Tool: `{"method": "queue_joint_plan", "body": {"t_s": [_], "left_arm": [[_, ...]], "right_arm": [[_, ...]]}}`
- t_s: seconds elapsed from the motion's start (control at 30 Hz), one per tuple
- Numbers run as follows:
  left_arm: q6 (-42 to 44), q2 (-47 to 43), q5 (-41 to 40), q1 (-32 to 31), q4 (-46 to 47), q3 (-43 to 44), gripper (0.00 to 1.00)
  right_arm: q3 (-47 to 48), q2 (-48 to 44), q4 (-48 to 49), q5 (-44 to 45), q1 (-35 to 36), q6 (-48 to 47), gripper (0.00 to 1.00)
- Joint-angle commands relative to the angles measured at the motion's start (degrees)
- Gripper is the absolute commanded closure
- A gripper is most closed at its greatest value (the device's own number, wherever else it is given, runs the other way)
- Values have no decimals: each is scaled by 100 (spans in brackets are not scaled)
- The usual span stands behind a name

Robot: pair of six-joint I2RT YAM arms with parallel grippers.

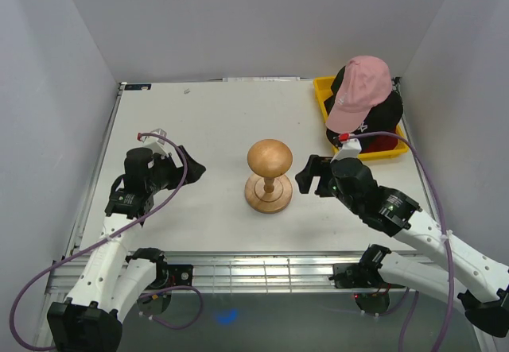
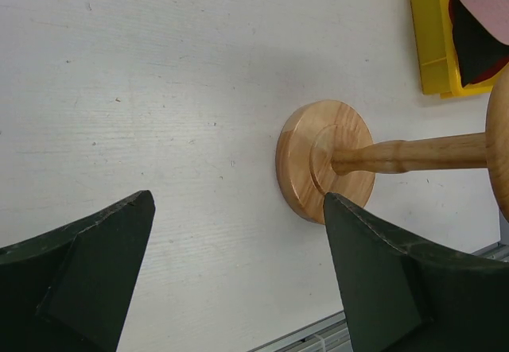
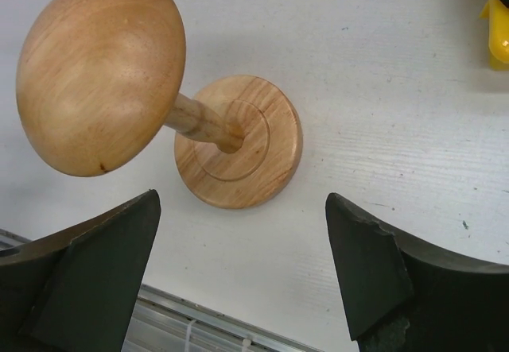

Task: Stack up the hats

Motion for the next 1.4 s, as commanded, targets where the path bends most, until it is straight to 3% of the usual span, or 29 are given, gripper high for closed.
{"method": "queue_joint_plan", "body": {"t_s": [0.0, 0.2, 0.33, 0.37, 0.57, 0.73, 1.0, 1.17, 1.37], "left_arm": [[22, -45, 3, -14, 12, 188, 2], [13, -36, 3, -23, 21, 188, 2], [13, -28, 3, -23, 21, 180, 2], [13, -19, -6, -14, 21, 188, 2], [4, -71, -15, -14, 12, 180, 2], [13, -98, -15, -23, 21, 171, 2], [13, -63, 20, -41, 29, 171, 2], [13, 16, 47, -58, 38, 171, 2], [-5, 87, 21, -58, 30, 171, 2]], "right_arm": [[591, 160, -90, 34, 21, -25, 11], [1855, 1221, -520, 79, -416, -719, 10], [3278, 2190, -627, -2427, -2854, -1019, 5], [3508, 2400, -644, -2732, -3062, -1089, 3], [4774, 3597, -723, -3174, -4293, -783, 0], [4943, 4072, -523, -3262, -5093, -580, 0], [6163, 4687, -776, -2078, -5173, -922, 4], [6559, 5082, -723, -1847, -5147, -1229, 4], [7042, 5679, -521, -1145, -4594, -2099, 4]]}}
